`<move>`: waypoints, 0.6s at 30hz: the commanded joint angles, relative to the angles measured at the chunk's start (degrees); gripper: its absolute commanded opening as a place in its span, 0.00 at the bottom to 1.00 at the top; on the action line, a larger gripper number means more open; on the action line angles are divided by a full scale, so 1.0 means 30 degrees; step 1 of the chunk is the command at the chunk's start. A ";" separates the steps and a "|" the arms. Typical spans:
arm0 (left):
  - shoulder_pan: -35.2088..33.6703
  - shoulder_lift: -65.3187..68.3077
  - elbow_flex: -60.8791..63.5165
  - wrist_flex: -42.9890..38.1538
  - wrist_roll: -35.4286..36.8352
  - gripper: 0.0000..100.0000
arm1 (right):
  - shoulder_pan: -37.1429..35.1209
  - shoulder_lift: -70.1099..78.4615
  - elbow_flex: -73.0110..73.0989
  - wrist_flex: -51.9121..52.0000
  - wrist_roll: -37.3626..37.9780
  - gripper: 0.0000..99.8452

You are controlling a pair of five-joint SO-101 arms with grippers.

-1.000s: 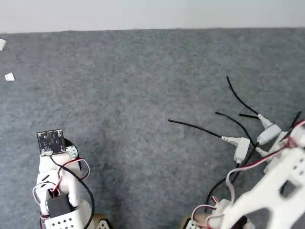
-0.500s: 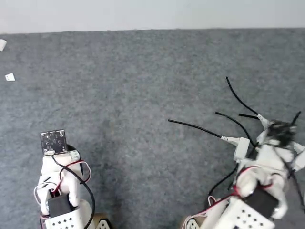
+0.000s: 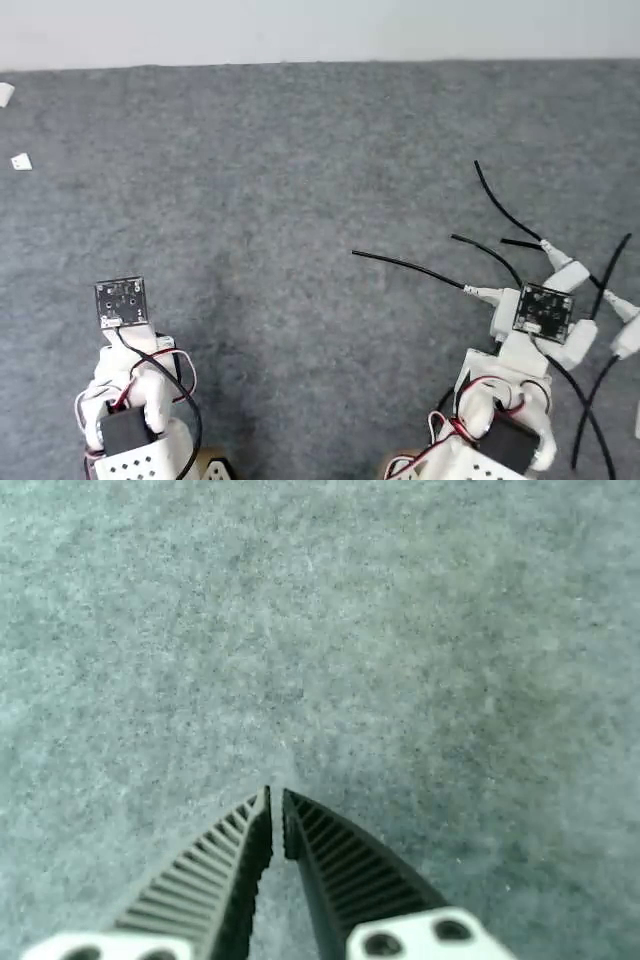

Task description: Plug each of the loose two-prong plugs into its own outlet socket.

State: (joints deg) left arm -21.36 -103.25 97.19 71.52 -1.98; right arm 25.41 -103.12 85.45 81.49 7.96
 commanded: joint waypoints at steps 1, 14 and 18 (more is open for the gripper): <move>0.0059 -0.0293 -0.0249 0.0147 -0.0117 0.02 | 0.0190 -0.0015 0.1114 -0.1480 -0.0147 0.01; 0.0059 -0.0293 -0.0249 0.0147 -0.0117 0.02 | 0.0190 -0.0044 0.3663 -0.2271 -0.0088 0.01; 0.0059 -0.0293 -0.0249 0.0147 -0.0117 0.02 | 0.0190 -0.0044 0.3663 -0.2271 -0.0088 0.01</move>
State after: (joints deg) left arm -21.36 -103.25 97.19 71.52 -1.98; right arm 25.67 -103.03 95.38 74.73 7.87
